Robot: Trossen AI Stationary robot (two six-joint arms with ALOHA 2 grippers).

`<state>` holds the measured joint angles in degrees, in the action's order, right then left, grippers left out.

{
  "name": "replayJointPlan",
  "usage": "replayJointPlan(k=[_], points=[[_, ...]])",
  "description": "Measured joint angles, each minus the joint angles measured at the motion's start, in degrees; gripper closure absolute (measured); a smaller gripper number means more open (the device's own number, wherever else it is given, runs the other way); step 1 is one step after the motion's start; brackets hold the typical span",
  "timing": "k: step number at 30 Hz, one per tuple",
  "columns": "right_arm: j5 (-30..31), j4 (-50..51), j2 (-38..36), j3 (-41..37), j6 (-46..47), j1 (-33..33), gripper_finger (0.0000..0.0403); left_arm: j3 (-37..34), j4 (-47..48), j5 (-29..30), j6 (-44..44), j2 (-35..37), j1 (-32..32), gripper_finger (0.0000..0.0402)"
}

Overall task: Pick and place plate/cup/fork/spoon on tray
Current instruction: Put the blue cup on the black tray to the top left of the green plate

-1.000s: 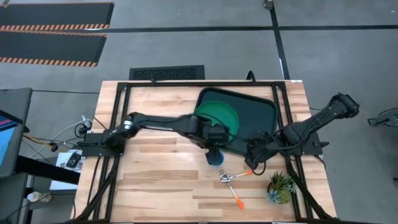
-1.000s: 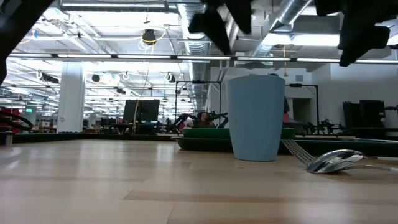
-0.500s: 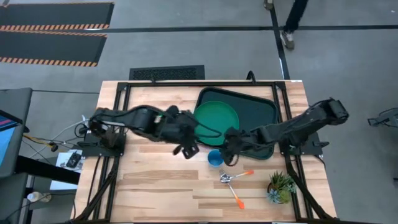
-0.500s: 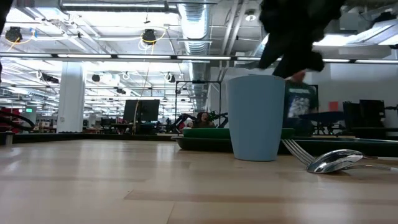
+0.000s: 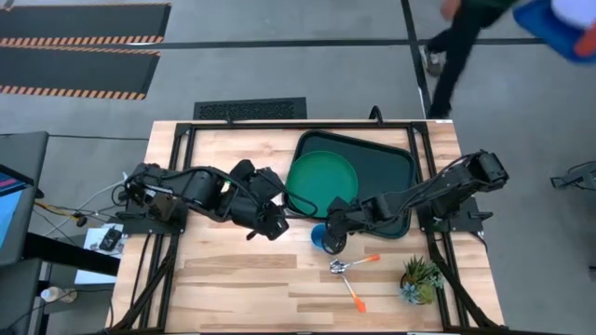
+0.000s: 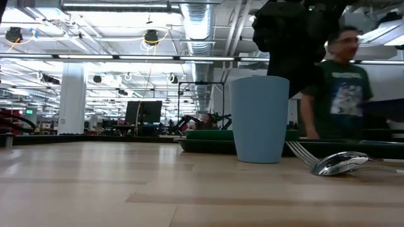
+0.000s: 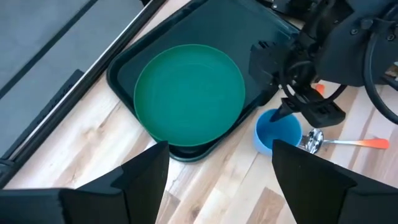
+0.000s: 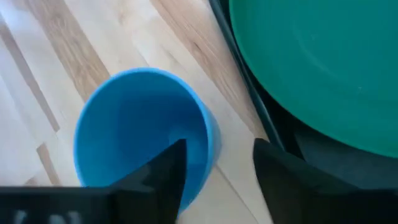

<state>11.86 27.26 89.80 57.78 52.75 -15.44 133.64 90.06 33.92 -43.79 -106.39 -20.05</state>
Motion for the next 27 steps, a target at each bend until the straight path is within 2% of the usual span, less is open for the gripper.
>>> replayJointPlan(k=[2, 5, 6, 10, 16, 21, 27], points=[[0.02, 0.12, -0.07, 0.00, 0.73, 0.01, 0.0264, 0.00, 0.00, 0.13, 0.00, 0.02, 0.00, 0.0135], [-0.19, 1.22, -0.72, 0.02, 1.12, 0.59, 0.0365, 0.00, 0.00, 0.25, 0.44, 0.02, 0.02, 0.0135], [-0.85, 1.30, -0.83, 0.04, 1.32, 0.85, 0.0381, 0.00, 0.00, 0.37, 0.46, 0.02, 0.02, 0.0135], [-4.50, 2.57, -3.14, 0.35, 2.45, 3.00, 0.0392, 0.00, -0.04, 1.15, 1.03, 0.04, 0.06, 0.0135], [-5.93, 10.30, -8.71, 7.69, -5.59, 10.35, 0.0399, -0.04, -0.04, 1.02, 3.39, 0.68, 1.20, 0.0135], [-3.66, 18.25, -9.19, 15.07, -16.10, 24.65, 0.0400, -0.04, -0.04, 0.67, 5.02, 1.19, 3.64, 0.0135], [-4.48, 15.33, -3.13, 20.17, -27.11, 42.77, 0.0401, -0.04, -0.04, -0.49, 7.04, 1.18, 6.77, 0.0135]])
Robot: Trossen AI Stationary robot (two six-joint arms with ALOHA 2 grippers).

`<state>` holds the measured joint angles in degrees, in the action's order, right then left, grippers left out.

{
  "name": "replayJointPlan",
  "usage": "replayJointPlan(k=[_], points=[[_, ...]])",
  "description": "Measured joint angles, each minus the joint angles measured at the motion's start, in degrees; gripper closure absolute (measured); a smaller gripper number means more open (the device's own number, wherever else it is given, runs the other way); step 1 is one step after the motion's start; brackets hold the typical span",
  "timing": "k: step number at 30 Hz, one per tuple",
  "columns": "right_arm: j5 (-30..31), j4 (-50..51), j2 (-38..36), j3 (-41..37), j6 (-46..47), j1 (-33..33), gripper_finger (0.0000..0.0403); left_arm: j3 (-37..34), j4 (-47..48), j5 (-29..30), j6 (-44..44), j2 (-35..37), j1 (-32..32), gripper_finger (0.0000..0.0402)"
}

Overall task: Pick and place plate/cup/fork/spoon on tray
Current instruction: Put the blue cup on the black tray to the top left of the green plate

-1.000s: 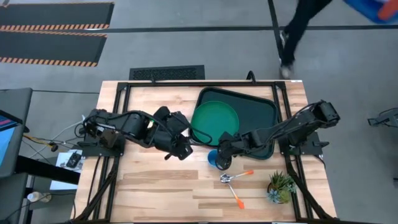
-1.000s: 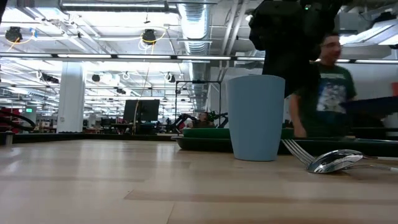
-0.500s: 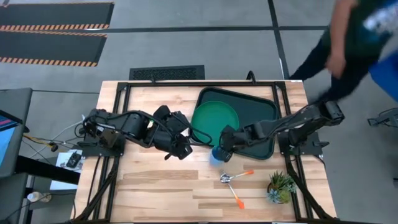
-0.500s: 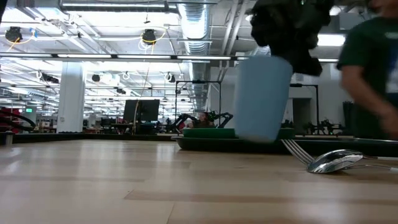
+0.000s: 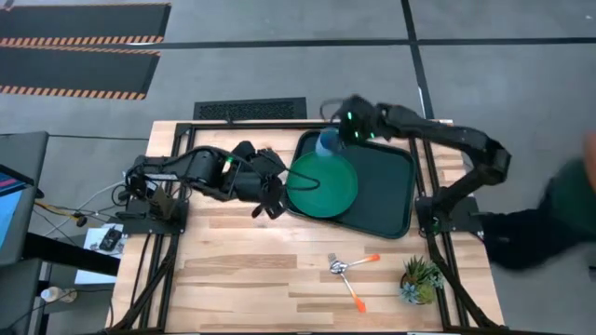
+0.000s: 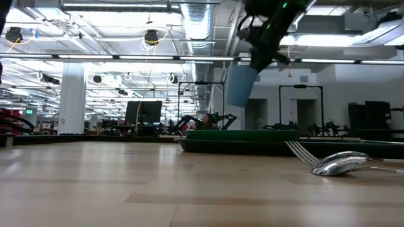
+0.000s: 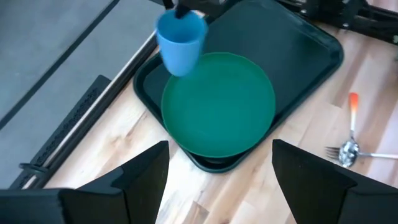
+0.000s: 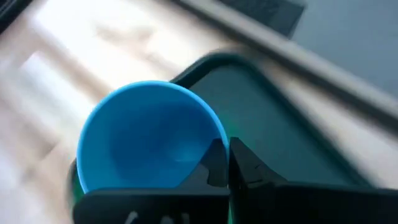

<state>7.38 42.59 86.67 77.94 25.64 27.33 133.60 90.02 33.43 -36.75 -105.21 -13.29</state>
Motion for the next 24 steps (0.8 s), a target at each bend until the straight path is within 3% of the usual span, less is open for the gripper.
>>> replayJointPlan(k=[7, 16, 24], points=[[-5.74, -3.27, 12.50, 6.80, -7.46, 10.48, 0.0402, 0.00, -0.01, -0.94, 0.50, 0.00, 3.82, 0.0135], [-9.01, -1.62, 24.66, 16.45, -12.07, 11.41, 0.0402, 0.00, 0.00, -2.78, 0.80, 0.00, 8.22, 0.0135], [-9.01, 0.36, 28.78, 17.30, -13.70, 11.46, 0.0401, 0.00, -0.01, -4.22, 1.96, 0.00, 9.63, 0.0135]])
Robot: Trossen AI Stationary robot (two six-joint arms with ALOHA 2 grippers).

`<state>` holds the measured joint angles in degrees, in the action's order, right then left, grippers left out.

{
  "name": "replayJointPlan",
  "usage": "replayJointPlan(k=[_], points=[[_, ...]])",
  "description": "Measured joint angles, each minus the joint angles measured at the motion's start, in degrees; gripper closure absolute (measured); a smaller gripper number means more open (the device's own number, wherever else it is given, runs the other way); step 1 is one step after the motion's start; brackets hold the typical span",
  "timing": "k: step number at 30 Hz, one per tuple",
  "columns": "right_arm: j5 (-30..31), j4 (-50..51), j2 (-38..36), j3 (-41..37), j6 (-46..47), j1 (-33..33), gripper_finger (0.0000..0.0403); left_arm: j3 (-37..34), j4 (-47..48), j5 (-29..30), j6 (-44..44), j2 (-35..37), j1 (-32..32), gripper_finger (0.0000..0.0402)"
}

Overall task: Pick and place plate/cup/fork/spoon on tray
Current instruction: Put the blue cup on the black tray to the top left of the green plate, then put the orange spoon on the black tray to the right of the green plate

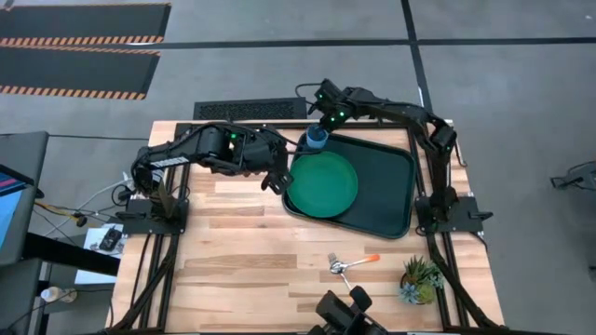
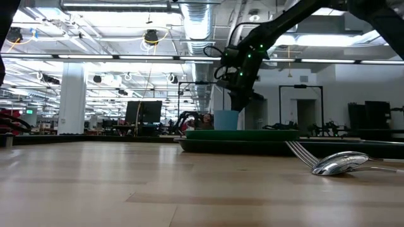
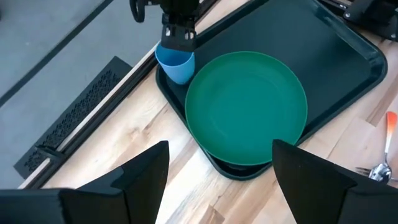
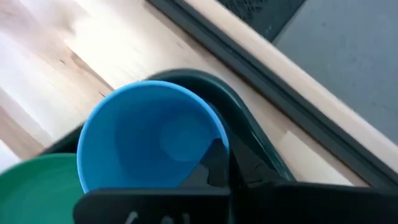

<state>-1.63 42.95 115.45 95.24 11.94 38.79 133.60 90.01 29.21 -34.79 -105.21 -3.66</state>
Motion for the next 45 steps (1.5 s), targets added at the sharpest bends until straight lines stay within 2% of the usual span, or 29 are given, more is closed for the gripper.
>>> replayJointPlan(k=[4, 11, 17, 20, 25, 31, 34, 37, 42, 45], points=[[-0.02, -0.02, 0.11, 0.02, -0.43, 0.04, 0.0390, 0.00, 0.00, -0.51, 2.36, -0.02, 0.68, 0.0135], [-0.02, -0.72, 0.03, 0.01, 0.00, -0.02, 0.0334, 0.00, 0.01, 0.20, 6.88, -0.02, 2.48, 0.0135], [-0.02, -0.38, 0.03, 0.08, 0.05, -0.01, 0.0263, 0.00, 0.01, 0.16, 9.81, 0.04, 4.53, 0.0135], [-0.93, 3.91, -0.90, 2.06, 0.03, 0.75, 0.0223, 0.00, 0.00, 0.09, 12.02, 0.43, 5.57, 0.0135], [-1.71, 10.42, -7.51, 5.26, -0.28, 2.46, 0.0176, 0.00, -0.01, -0.69, 14.84, 1.74, 7.71, 0.0135], [-1.18, 25.58, -20.98, 3.85, 0.72, 2.14, 0.0172, 0.02, -0.02, -0.80, 17.45, 5.26, 10.54, 0.0135], [-0.78, 30.91, -27.95, -2.65, 4.97, -2.59, 0.0179, 0.02, 0.01, -0.83, 19.10, 6.90, 12.45, 0.0135], [-0.82, 29.25, -35.94, -13.23, 13.50, -11.77, 0.0183, 0.02, -0.04, -0.90, 20.24, 8.38, 14.37, 0.0135], [-0.97, 17.79, -45.84, -31.96, 25.22, -33.81, 0.0183, 0.02, -0.01, -3.61, 22.64, 9.45, 17.35, 0.0135], [-1.36, 7.83, -47.97, -39.44, 28.62, -47.08, 0.0184, 0.02, -0.30, -5.61, 24.75, 9.62, 18.53, 0.0135]])
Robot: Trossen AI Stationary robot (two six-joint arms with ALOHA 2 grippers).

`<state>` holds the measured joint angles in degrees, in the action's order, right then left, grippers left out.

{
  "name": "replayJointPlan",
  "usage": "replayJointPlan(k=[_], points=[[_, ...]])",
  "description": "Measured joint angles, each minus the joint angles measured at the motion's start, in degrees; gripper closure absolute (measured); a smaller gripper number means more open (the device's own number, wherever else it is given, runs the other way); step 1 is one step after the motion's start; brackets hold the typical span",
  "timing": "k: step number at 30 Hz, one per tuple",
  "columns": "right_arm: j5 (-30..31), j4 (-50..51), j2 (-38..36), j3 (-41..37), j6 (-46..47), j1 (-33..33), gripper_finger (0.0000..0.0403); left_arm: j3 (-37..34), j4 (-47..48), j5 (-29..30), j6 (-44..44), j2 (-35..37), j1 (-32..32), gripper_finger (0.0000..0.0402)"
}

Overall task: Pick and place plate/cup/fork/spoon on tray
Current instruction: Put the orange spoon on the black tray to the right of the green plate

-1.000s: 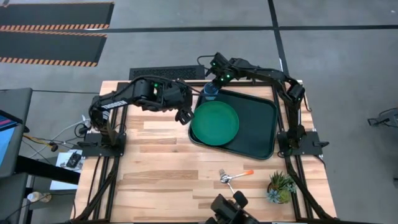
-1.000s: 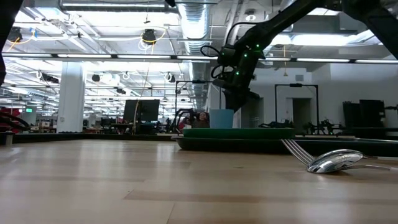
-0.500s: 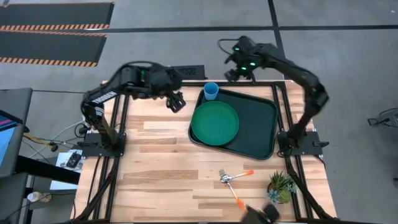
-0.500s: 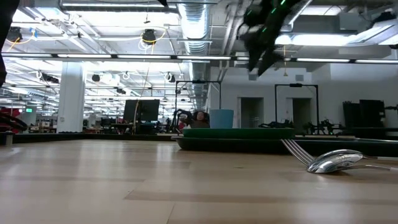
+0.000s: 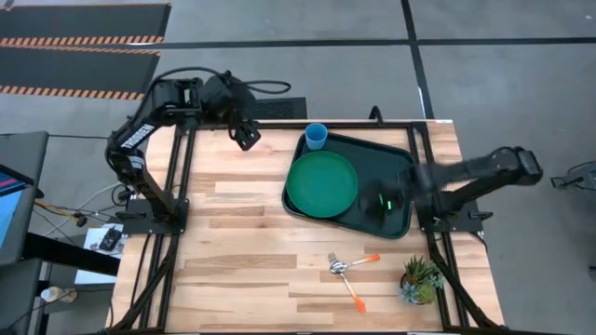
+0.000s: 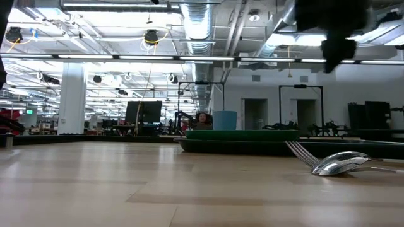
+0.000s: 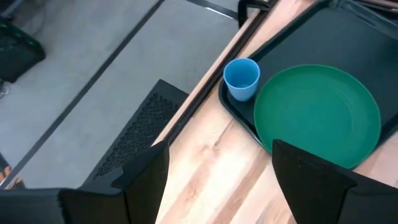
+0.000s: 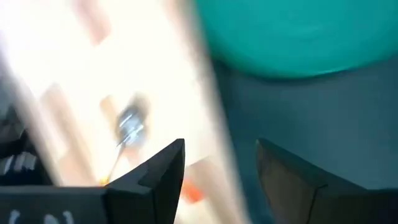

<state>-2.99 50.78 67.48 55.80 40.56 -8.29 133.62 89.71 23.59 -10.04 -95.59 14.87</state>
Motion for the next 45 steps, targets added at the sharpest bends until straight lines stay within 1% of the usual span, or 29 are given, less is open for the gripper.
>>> replayJointPlan(k=[2, 4, 8, 13, 16, 22, 28, 30, 32, 34, 37, 38, 39, 41, 43, 45], points=[[0.58, -5.39, 0.70, -2.61, 0.39, -6.43, 0.0184, 0.00, -0.26, -0.92, 0.64, -0.02, 0.92, 0.0135], [2.19, -9.39, 2.65, -3.59, -0.26, -10.99, 0.0184, 0.00, -0.30, -1.29, 1.10, -0.04, 1.63, 0.0135], [3.02, -13.66, 9.15, -3.60, -3.81, -15.50, 0.0184, 0.00, -0.32, -1.35, 1.25, -0.04, 2.73, 0.0135], [-0.50, -16.23, 18.19, -3.60, -6.37, -17.58, 0.0185, 0.00, 0.22, -1.37, 1.22, -0.04, 3.50, 0.0135], [-1.80, -17.68, 21.70, -3.60, -7.46, -18.11, 0.0185, 0.00, 0.24, -1.38, 1.36, -0.04, 3.52, 0.0135], [-1.67, -20.05, 26.22, -3.60, -10.50, -19.49, 0.0185, 0.00, 0.26, -1.42, 1.93, -0.04, 3.52, 0.0135], [-0.68, -21.90, 31.07, -3.40, -10.67, -19.85, 0.0191, 0.00, 0.28, -1.38, 2.78, -0.07, 3.52, 0.0135], [-0.19, -21.88, 31.68, -3.34, -10.51, -19.85, 0.0208, 0.00, 0.29, -1.40, 2.81, -0.07, 3.52, 0.0135], [0.16, -21.51, 31.57, -3.35, -10.48, -19.85, 0.0239, 0.00, 0.28, -1.38, 2.82, -0.07, 3.52, 0.0135], [0.32, -20.85, 30.95, -3.41, -10.46, -19.78, 0.0283, 0.00, 0.28, -1.40, 2.82, -0.07, 3.52, 0.0135], [0.45, -20.12, 30.05, -3.55, -10.59, -19.75, 0.0362, 0.00, 0.28, -1.38, 3.25, -0.07, 3.52, 0.0135], [0.34, -20.00, 29.82, -3.58, -10.46, -19.78, 0.0379, 0.00, 0.31, -1.38, 3.50, -0.08, 3.52, 0.0135], [0.05, -20.01, 29.60, -3.59, -10.37, -19.80, 0.0386, 0.00, 0.31, -1.40, 3.74, -0.09, 3.52, 0.0135], [-1.10, -19.83, 29.29, -3.66, -9.14, -19.72, 0.0383, 0.00, 0.31, -1.40, 4.12, -0.09, 3.52, 0.0135], [-3.41, -19.80, 28.53, -3.71, -8.29, -19.36, 0.0381, 0.00, 0.31, -1.37, 4.82, -0.09, 3.52, 0.0135], [-5.73, -19.85, 27.14, -3.69, -8.17, -19.34, 0.0390, 0.00, 0.31, -1.31, 5.30, -0.09, 3.54, 0.0135]])
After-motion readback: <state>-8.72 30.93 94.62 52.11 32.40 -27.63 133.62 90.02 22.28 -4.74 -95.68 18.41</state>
